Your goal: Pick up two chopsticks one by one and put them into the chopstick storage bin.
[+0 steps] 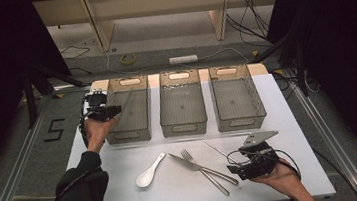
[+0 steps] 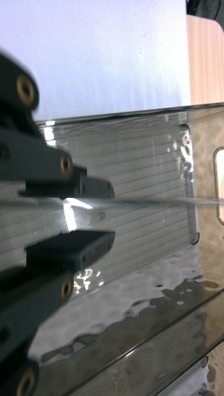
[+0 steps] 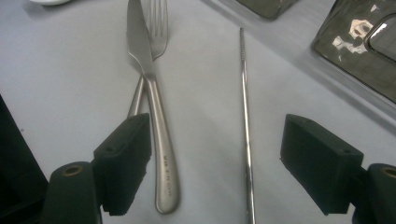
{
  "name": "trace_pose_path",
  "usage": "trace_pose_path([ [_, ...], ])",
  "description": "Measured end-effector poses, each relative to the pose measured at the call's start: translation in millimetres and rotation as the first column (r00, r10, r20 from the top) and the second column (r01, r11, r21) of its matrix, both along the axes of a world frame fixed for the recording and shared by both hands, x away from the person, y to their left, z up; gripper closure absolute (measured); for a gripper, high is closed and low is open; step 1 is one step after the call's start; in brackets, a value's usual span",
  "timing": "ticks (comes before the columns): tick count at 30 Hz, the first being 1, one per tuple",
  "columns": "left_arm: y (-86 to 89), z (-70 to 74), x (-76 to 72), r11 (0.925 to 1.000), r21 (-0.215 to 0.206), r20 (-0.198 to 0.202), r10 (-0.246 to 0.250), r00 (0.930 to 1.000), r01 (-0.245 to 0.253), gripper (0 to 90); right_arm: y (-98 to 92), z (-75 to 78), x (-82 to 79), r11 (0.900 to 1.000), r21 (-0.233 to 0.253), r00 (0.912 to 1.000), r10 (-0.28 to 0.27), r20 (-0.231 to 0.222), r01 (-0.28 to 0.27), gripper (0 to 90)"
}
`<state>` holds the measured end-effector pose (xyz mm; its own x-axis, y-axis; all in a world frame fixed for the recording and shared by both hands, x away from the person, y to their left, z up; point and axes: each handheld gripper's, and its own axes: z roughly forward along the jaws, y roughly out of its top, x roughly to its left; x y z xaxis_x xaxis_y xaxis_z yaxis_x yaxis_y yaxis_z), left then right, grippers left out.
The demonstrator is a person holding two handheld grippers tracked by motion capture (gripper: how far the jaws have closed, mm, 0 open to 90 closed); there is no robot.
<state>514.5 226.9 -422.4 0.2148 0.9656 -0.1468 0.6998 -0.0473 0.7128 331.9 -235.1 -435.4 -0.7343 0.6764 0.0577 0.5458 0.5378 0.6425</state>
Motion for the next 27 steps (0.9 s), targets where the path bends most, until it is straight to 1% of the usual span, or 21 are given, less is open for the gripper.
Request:
trace_pose_path([
  [1,-0.2,1.3,-1.1,1.0000,0.002,0.001,-0.002,1.0000,0.002,64.9,-0.1,0.1,-0.1,1.000,0.000,1.0000,0.000,0.000,0.000,25.6],
  [3,-0.9,4.8,-4.0,0.9998,-0.017,0.000,-0.005,1.0000,0.005,57.9,-0.6,0.3,0.3,1.000,-0.002,1.0000,-0.001,0.002,0.001,25.5],
  [4,-1.1,6.9,-6.2,0.9993,-0.032,-0.004,-0.016,0.9999,0.016,55.4,-0.9,0.6,0.4,1.000,-0.002,1.0000,-0.001,0.003,0.001,25.6],
  [5,-2.2,9.7,-9.5,0.9982,-0.046,-0.006,-0.039,0.9992,0.039,53.3,-1.3,1.0,0.7,1.000,-0.003,1.0000,-0.003,0.004,0.003,25.6],
  [8,-6.8,15.7,-19.4,0.9961,-0.054,0.008,-0.069,0.9976,0.069,43.5,-2.4,2.4,2.4,1.000,-0.010,1.0000,-0.009,0.000,0.009,25.6],
  [9,-8.3,17.7,-23.4,0.9944,-0.063,0.014,-0.084,0.9964,0.085,41.0,-2.8,2.8,3.2,1.000,-0.017,0.9999,-0.010,-0.002,0.010,25.6],
  [12,-14.5,23.3,-37.1,0.9881,-0.060,0.039,-0.139,0.9895,0.141,33.7,-4.8,4.5,5.8,0.999,-0.044,0.9998,-0.007,-0.017,0.007,26.1],
  [13,-14.5,23.3,-37.1,0.9881,-0.060,0.039,-0.139,0.9895,0.141,32.0,-5.3,5.0,6.7,0.999,-0.052,0.9997,-0.007,-0.025,0.006,26.4],
  [15,-19.1,26.6,-44.8,0.9823,-0.070,0.051,-0.170,0.9841,0.173,27.4,-5.7,6.4,8.8,0.996,-0.087,0.9992,-0.008,-0.039,0.004,27.2],
  [16,-21.8,29.9,-53.0,0.9754,-0.100,0.075,-0.189,0.9790,0.196,26.5,-5.6,7.0,10.3,0.995,-0.104,0.9987,-0.003,-0.051,-0.003,27.4],
  [17,-23.1,31.2,-56.8,0.9702,-0.107,0.079,-0.209,0.9746,0.217,25.6,-5.1,7.5,11.3,0.993,-0.117,0.9979,-0.003,-0.065,-0.005,27.7],
  [18,-25.4,32.1,-60.6,0.9668,-0.106,0.086,-0.224,0.9708,0.233,24.5,-4.8,8.2,12.0,0.991,-0.136,0.9973,0.005,-0.073,-0.015,28.5],
  [19,-25.4,32.1,-60.6,0.9668,-0.106,0.086,-0.224,0.9708,0.233,23.6,-4.5,8.9,13.2,0.987,-0.156,0.9965,0.013,-0.082,-0.026,28.9],
  [20,-29.6,33.3,-69.0,0.9616,-0.089,0.100,-0.251,0.9629,0.260,22.5,-3.6,9.4,14.3,0.984,-0.173,0.9952,0.015,-0.096,-0.032,29.6],
  [21,-31.5,33.5,-73.1,0.9580,-0.089,0.108,-0.263,0.9588,0.273,21.6,-2.6,9.9,15.4,0.981,-0.192,0.9942,0.017,-0.106,-0.037,31.0],
  [22,-33.5,33.6,-77.4,0.9547,-0.095,0.111,-0.271,0.9560,0.282,21.2,-2.0,10.4,16.8,0.977,-0.210,0.9931,0.021,-0.115,-0.045,32.8],
  [23,-33.5,33.6,-77.4,0.9547,-0.095,0.111,-0.271,0.9560,0.282,20.7,-1.1,10.6,18.1,0.973,-0.223,0.9908,0.026,-0.133,-0.055,34.1],
  [24,-35.5,33.5,-81.5,0.9514,-0.095,0.115,-0.282,0.9526,0.293,19.9,-0.5,10.6,19.6,0.969,-0.239,0.9890,0.030,-0.145,-0.064,35.1],
  [25,-37.6,33.5,-85.0,0.9457,-0.092,0.119,-0.300,0.9464,0.312,18.9,0.3,10.3,21.0,0.965,-0.251,0.9868,0.032,-0.159,-0.072,35.9],
  [26,-39.6,33.9,-88.5,0.9419,-0.081,0.127,-0.315,0.9406,0.326,18.4,0.8,9.9,22.2,0.960,-0.269,0.9854,0.031,-0.167,-0.076,37.3],
  [27,-42.3,34.2,-95.4,0.9350,-0.085,0.144,-0.330,0.9327,0.344,17.8,1.3,9.0,23.8,0.954,-0.288,0.9836,0.031,-0.178,-0.082,38.6],
])
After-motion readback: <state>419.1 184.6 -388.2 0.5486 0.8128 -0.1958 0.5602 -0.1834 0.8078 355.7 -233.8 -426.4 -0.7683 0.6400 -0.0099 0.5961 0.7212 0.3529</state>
